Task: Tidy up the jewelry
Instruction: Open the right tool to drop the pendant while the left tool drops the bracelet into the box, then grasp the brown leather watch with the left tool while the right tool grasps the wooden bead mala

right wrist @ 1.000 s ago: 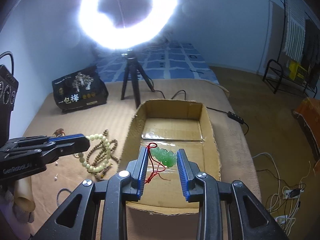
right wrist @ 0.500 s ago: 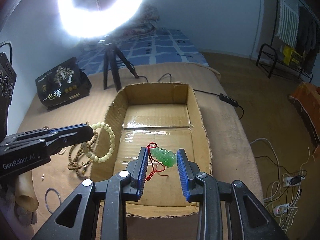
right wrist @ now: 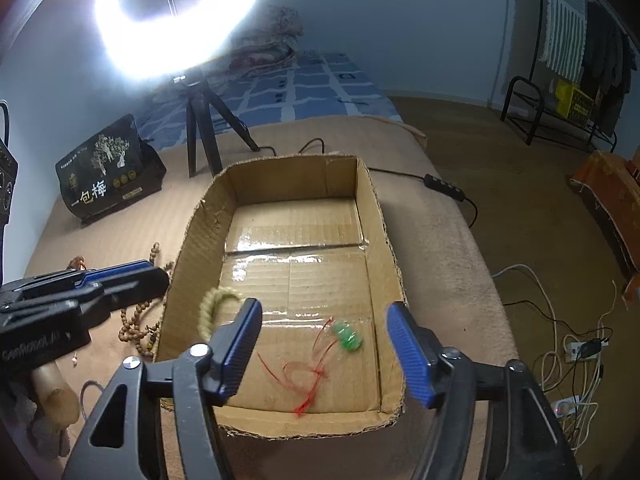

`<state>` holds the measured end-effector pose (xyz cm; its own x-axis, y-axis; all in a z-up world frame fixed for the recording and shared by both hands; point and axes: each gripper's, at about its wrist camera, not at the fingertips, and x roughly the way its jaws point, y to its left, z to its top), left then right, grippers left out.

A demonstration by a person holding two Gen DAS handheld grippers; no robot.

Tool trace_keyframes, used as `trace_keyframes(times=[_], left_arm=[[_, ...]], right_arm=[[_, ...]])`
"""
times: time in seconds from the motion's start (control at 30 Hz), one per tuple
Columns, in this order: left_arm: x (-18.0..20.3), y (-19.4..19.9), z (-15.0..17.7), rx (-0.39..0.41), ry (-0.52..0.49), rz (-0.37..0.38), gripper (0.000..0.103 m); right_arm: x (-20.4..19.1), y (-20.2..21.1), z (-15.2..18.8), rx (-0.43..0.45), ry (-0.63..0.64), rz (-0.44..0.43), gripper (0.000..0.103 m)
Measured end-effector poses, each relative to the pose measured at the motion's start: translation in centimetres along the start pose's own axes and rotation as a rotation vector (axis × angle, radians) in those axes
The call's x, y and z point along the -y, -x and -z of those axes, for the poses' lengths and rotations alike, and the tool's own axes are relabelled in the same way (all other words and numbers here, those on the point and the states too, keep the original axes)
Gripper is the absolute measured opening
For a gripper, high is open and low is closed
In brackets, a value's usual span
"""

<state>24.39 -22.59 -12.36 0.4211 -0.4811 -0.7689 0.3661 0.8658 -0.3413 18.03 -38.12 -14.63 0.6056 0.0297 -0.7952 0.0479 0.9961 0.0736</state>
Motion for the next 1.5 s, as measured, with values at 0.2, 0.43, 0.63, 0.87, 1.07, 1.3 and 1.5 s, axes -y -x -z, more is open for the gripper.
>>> trace_keyframes(times=[0.2,0.43,0.63,0.87,1.07,1.3,1.5], left_arm=[[-0.6,0.7,0.2,0.011,0.000,-0.020,0.035],[-1.8,2.2,0.5,0.037,0.010,-0.036,0.035],[-4.5,4.4,0.7,0.062,0.008,-0.071,0.035],[-9.7,7.2,1.7,0.072,0.039,-0.143,0.035],[-14.6,9.6,2.7,0.081,0.092,-0.189,0.035],[-19.5,11.6,4.2,0.089,0.146,-0.239,0.035],[-22.7,12.0,5.3,0.081,0.185,-0.260,0.035]], right_arm=[[-0.7,0.1,0.1,0.004,0.013,0.003,0.072],[-1.3,0.7,0.0,0.022,0.009,-0.010,0.076],[-2.4,1.3,-0.1,0.034,0.014,-0.039,0.076],[-4.8,1.8,-0.4,0.046,0.029,-0.090,0.076],[-7.5,1.9,-0.5,0.046,0.048,-0.146,0.076],[-11.6,1.0,-0.5,-0.002,0.078,-0.246,0.076],[-15.3,-1.1,-0.1,-0.077,0.106,-0.286,0.067]])
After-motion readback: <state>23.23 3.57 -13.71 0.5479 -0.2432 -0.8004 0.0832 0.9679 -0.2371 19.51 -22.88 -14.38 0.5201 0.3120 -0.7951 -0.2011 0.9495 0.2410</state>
